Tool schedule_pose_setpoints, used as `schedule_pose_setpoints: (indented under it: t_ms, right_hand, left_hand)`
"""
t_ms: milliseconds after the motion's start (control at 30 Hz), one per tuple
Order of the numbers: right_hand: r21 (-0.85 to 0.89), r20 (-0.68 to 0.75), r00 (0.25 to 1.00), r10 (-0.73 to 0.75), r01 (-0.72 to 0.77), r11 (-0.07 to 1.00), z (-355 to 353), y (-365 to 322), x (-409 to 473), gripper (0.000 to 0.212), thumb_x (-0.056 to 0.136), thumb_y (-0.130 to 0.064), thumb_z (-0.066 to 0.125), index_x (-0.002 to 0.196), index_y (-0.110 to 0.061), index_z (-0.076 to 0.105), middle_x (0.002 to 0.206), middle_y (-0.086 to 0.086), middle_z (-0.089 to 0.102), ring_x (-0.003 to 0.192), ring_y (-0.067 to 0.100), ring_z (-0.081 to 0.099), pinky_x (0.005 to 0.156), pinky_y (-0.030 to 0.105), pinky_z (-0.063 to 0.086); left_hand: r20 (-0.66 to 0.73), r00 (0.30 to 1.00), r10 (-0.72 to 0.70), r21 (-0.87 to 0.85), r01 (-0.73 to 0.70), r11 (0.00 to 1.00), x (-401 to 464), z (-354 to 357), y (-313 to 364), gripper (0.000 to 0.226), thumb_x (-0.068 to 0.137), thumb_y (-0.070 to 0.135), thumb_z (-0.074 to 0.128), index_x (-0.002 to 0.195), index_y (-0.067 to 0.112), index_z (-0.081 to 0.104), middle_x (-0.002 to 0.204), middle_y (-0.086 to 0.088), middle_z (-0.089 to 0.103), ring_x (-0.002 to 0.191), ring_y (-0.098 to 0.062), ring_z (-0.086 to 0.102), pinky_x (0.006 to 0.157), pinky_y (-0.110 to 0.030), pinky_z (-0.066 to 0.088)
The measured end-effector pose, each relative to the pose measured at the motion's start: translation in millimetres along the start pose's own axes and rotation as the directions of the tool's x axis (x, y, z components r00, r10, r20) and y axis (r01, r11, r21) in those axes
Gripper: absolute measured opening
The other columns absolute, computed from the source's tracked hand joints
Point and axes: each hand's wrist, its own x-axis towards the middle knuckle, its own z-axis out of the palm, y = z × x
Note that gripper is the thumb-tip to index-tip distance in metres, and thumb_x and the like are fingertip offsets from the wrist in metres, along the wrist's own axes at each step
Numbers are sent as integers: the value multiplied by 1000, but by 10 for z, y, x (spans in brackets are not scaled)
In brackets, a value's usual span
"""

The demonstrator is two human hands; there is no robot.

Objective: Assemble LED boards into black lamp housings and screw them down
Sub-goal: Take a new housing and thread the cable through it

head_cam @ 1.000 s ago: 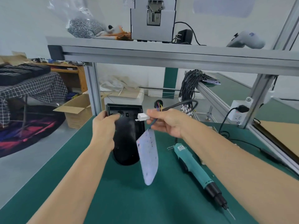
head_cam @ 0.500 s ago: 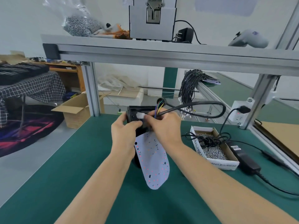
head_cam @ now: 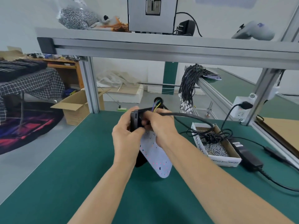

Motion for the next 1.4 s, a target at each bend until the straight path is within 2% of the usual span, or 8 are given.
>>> schedule_pose_setpoints:
  t_ms: [267, 433, 533, 600, 700, 933, 1200, 1400]
  right_hand:
    - [-230, 218, 975, 31, 21, 973, -417, -1, -264, 30, 83, -11, 73, 112, -15, 68, 99, -7, 68, 95, 9, 62, 78, 17, 47]
    - [-583, 347, 807, -478, 585, 564, -682, -193, -773, 17, 81, -37, 71, 70, -27, 64, 65, -17, 62, 58, -3, 52, 57, 6, 36]
    - [-690, 357, 602, -714, 685, 233, -659, -482, -559, 28, 90, -42, 59, 114, -28, 61, 117, -12, 60, 109, 2, 52, 95, 11, 34]
    - [-804, 421, 748, -513, 570, 172, -641, -602, -200, 58, 95, -42, 53, 145, -17, 36, 148, 2, 40, 137, 17, 33, 114, 29, 21]
    - [-838, 440, 870, -222, 487, 246, -522, -459, 104, 67, 93, -47, 54, 147, -17, 29, 144, 9, 47, 132, 24, 43, 109, 38, 31]
    - [-799, 366, 869, -333, 476, 367, -394, -78, 25, 74, 69, -67, 68, 129, -28, 48, 107, -13, 46, 109, 11, 53, 83, 25, 39]
    - [-580, 377, 895, -237, 428, 693, -329, 358, -507, 26, 84, -28, 63, 105, -36, 51, 78, -14, 64, 67, 7, 58, 67, 27, 49]
    - [-334, -30, 883, -468, 433, 837, -419, 98, -248, 23, 86, -4, 64, 77, -24, 63, 69, -8, 68, 55, 6, 57, 56, 24, 49]
  left_hand:
    - [-248, 932, -265, -125, 240, 963, 355, -227, -12, 28, 73, -6, 61, 72, 20, 70, 69, 1, 71, 70, -23, 62, 76, -44, 56]
    - [-246, 960, -136, -85, 118, 989, 336, -293, -31, 32, 74, -6, 60, 72, 24, 71, 67, 11, 70, 60, -6, 60, 62, -23, 53]
    - [-186, 982, -27, -53, 18, 998, 366, -192, 62, 35, 76, -8, 60, 86, 23, 73, 74, 9, 71, 66, -7, 62, 64, -18, 52]
    - [-145, 989, 18, -61, -27, 998, 412, -118, 151, 38, 77, -9, 60, 81, 26, 73, 74, 8, 71, 67, -8, 63, 63, -19, 52]
    - [-116, 993, 17, -101, -29, 995, 448, -5, 253, 37, 76, -9, 59, 71, 25, 72, 70, 6, 69, 66, -11, 61, 61, -24, 53]
    - [-178, 983, -32, -138, 7, 990, 430, 101, 205, 31, 76, -6, 56, 73, 22, 69, 73, -1, 65, 70, -16, 57, 69, -37, 53]
    - [-311, 940, -142, -250, 63, 966, 584, 119, 278, 28, 78, -6, 59, 73, 20, 67, 71, 4, 67, 69, -15, 57, 79, -40, 56]
    - [-77, 987, -143, -241, 121, 963, 365, 126, 271, 32, 76, -16, 57, 87, 11, 69, 77, -5, 71, 71, -20, 65, 72, -37, 56]
